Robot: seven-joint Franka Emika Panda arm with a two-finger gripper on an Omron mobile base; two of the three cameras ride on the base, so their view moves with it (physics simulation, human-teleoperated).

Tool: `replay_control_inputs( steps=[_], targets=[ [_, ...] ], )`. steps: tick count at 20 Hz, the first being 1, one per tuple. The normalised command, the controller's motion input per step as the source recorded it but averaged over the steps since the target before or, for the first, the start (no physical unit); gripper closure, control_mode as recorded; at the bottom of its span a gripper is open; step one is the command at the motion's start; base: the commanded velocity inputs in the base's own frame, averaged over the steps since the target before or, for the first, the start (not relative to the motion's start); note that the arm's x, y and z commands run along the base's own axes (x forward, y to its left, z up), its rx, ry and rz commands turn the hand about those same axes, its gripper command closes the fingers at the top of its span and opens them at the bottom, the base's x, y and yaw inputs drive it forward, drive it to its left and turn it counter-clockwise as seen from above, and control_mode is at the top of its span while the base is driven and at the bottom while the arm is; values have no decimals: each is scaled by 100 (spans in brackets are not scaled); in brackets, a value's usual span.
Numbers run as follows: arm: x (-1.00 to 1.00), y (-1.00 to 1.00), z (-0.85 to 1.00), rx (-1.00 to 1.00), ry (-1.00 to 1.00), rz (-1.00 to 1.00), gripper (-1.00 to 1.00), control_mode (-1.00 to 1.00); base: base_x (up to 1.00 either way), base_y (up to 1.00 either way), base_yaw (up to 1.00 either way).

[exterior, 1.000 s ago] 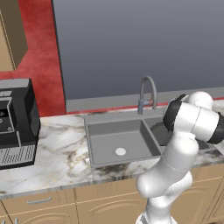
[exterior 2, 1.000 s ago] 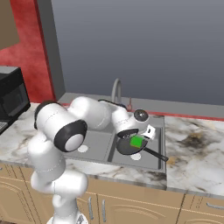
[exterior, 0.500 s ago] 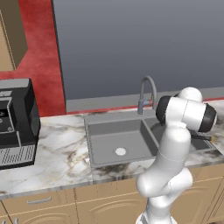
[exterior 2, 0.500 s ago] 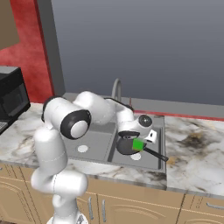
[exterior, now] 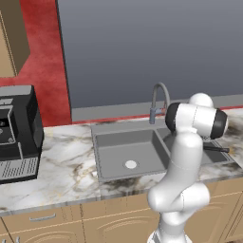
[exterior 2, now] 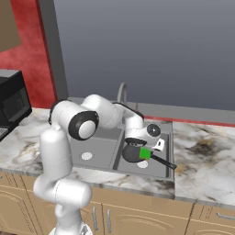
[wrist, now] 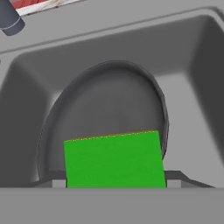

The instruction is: Pick the pan and sponge and place them into the sink. Then turn on the water.

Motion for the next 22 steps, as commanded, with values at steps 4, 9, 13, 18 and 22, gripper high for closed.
replay_control_inputs(
  steps=[4,9,13,18,22],
  targets=[
    [31,0,0,0,0,1,100,-100,0,0,0],
    [31,0,-5,1,0,1,100,-100,0,0,0],
    [22,0,-16,0,0,2,100,-100,0,0,0],
    [20,0,-23,0,0,3,100,-100,0,0,0],
    [21,0,-21,0,0,3,100,-100,0,0,0]
  ],
)
